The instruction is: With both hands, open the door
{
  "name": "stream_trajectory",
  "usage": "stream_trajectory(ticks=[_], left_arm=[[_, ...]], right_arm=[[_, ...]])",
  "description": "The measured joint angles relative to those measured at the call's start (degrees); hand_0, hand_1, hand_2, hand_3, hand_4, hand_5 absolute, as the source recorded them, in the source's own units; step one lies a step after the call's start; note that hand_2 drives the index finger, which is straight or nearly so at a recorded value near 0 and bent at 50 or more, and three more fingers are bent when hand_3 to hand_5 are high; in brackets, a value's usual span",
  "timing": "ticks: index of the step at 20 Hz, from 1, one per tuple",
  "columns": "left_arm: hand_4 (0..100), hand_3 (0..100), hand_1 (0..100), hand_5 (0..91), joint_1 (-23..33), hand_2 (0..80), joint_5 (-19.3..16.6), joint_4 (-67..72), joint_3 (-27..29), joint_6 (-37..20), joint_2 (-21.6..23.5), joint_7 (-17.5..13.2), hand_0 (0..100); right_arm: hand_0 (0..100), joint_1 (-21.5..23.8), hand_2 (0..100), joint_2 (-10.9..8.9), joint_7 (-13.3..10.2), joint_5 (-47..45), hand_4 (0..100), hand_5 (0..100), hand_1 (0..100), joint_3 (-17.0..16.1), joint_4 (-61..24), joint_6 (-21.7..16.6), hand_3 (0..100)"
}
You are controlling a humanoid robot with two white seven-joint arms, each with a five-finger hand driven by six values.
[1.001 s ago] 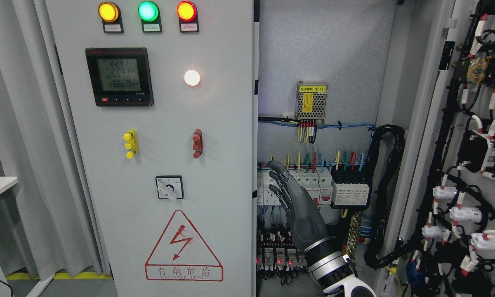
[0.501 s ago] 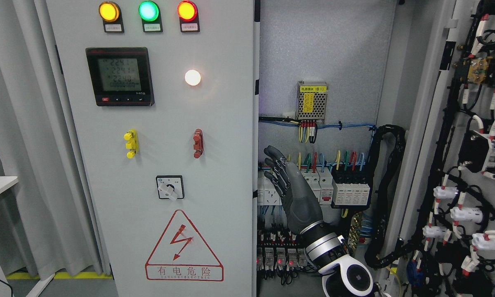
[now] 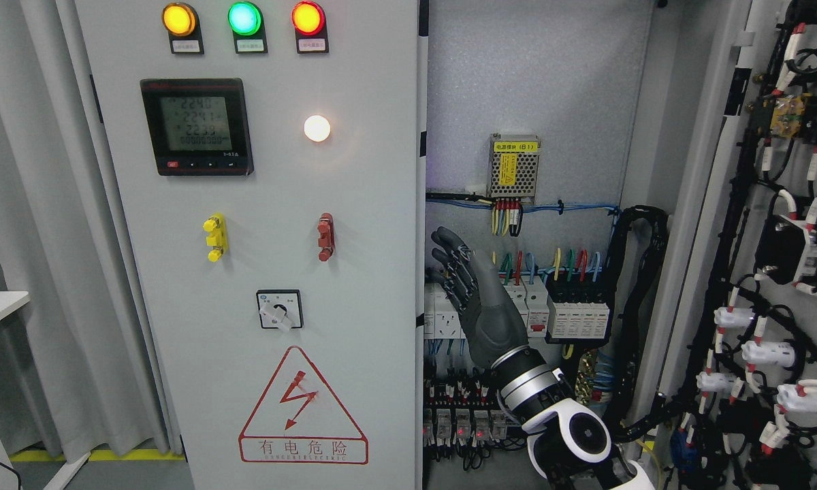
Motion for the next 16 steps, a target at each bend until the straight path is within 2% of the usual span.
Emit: stream_trajectory(ticks=[3,7,13,16], left_arm=[[4,3,0,0.0,0.00,2.7,0.01,0.00,0.02,0.00,0.05,0.00,30],[4,3,0,0.0,0.00,2.8,-0.01,0.00,0.02,0.01,0.12,0.01,30],[4,3,0,0.0,-0.51,2.8,-0.05,0.01,0.01,0.27,0.18,0.01,30],[4,3,0,0.0,-1.09,2.8,-0.05,0.01,0.01,0.43,0.20,0.01,30]], right_arm=[[22,-0.71,0,0.00,1.00,-0.76,0,0,0,0.15,0.85,0.07,0],[22,-1.96,0,0.00,3.76,-1.79,0,0,0,0.23,2.00,0.08,0],[22,-3.10,0,0.01,5.40,-3.79,0,0,0,0.32,3.37,1.06,0],[22,-3.59,0,0.01,7.04,-4.36,0,0,0,0.33,3.93,1.26,0]])
